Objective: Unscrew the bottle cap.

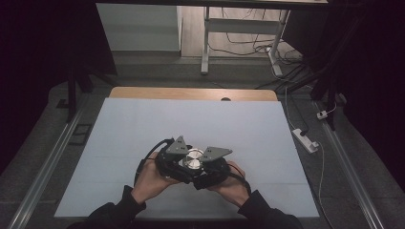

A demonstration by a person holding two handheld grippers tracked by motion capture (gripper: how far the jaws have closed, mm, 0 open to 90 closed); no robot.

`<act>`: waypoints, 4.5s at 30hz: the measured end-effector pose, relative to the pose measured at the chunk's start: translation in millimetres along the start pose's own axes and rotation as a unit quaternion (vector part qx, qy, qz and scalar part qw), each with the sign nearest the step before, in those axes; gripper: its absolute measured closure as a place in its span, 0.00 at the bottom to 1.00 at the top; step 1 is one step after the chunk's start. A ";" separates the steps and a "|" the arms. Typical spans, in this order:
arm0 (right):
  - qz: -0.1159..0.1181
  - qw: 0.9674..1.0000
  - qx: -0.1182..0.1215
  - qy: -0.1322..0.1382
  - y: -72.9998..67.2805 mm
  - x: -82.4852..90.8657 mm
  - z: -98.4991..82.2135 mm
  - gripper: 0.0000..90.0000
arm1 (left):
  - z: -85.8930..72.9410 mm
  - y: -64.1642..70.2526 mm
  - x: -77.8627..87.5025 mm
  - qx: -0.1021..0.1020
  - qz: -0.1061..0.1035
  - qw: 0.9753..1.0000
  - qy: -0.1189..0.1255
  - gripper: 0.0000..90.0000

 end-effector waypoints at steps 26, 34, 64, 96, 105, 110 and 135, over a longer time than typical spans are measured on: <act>0.067 0.997 0.038 0.003 -23.0 -1.7 1.2 0.16 | -6.6 1.5 15.2 -0.095 -0.097 0.991 -0.010 0.22; 0.014 1.000 -0.006 0.001 -3.4 -0.8 -0.6 0.16 | 4.8 -0.6 1.2 0.002 0.019 1.000 0.004 0.22; 0.060 0.998 0.018 0.013 -17.0 3.3 4.9 0.16 | -4.5 1.3 7.4 -0.047 -0.079 0.996 -0.004 0.22; 0.088 0.995 0.043 0.017 -27.8 6.6 6.8 0.16 | -13.6 7.8 17.5 -0.118 -0.122 0.985 -0.020 0.21; 0.030 0.999 -0.011 0.014 -2.3 5.4 4.1 0.16 | 2.9 1.8 -2.8 0.011 0.009 1.000 -0.003 0.21; 0.011 1.000 -0.018 0.012 1.6 5.8 3.5 0.16 | 7.5 3.8 -3.5 0.021 0.009 1.000 0.006 0.16; 0.054 0.998 0.003 0.014 -11.2 6.0 5.5 0.16 | 0.0 2.2 7.0 -0.026 -0.041 0.999 -0.009 0.21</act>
Point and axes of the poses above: each handheld gripper's, and its own axes: x roughly backward along the jaws, z roughly out of its top, y roughly to its right, the point moved 10 cm from there along -x, roughly forward along the jaws, and after that the axes turned 4 degrees about x, right-handed, at the moved point
